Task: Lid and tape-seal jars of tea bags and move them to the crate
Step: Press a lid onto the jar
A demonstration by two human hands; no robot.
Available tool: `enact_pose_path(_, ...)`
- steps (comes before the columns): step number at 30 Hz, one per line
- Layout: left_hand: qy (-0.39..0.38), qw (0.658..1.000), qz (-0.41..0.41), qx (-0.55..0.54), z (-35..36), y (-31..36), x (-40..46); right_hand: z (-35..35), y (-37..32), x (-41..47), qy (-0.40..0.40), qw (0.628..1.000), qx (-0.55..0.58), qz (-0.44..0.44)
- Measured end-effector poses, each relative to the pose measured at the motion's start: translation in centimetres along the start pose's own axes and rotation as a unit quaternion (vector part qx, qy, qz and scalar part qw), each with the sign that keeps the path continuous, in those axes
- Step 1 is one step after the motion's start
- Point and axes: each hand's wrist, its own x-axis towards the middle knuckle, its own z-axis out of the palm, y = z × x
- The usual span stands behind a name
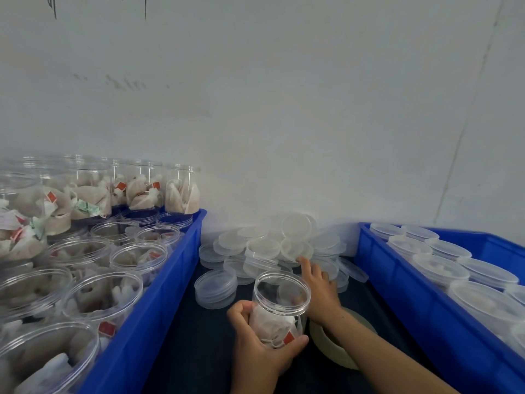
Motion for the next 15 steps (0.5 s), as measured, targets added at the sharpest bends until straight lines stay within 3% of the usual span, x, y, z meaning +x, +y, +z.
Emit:
enact_pose_path(4,-0.004,1.000,-0.001,0.007,-0.2,0.1,-0.1,0.2,-0.1,0.0,0.002,0.998,0.067,0.019)
enact_pose_path(10,0.002,1.000,-0.016,0.004,-0.2,0.1,-0.1,-0.4,-0.1,0.6,0.089,0.977,0.191,0.045)
enact_pose_path(13,0.004,1.000,-0.025,0.003,-0.2,0.3,-0.2,-1.4,0.0,0.5,0.074,0.927,0.345,0.127)
enact_pose_path(15,0.005,0.999,-0.034,-0.014,-0.4,0.6,-0.1,-2.4,0.3,-0.1,0.058,0.848,0.497,0.176)
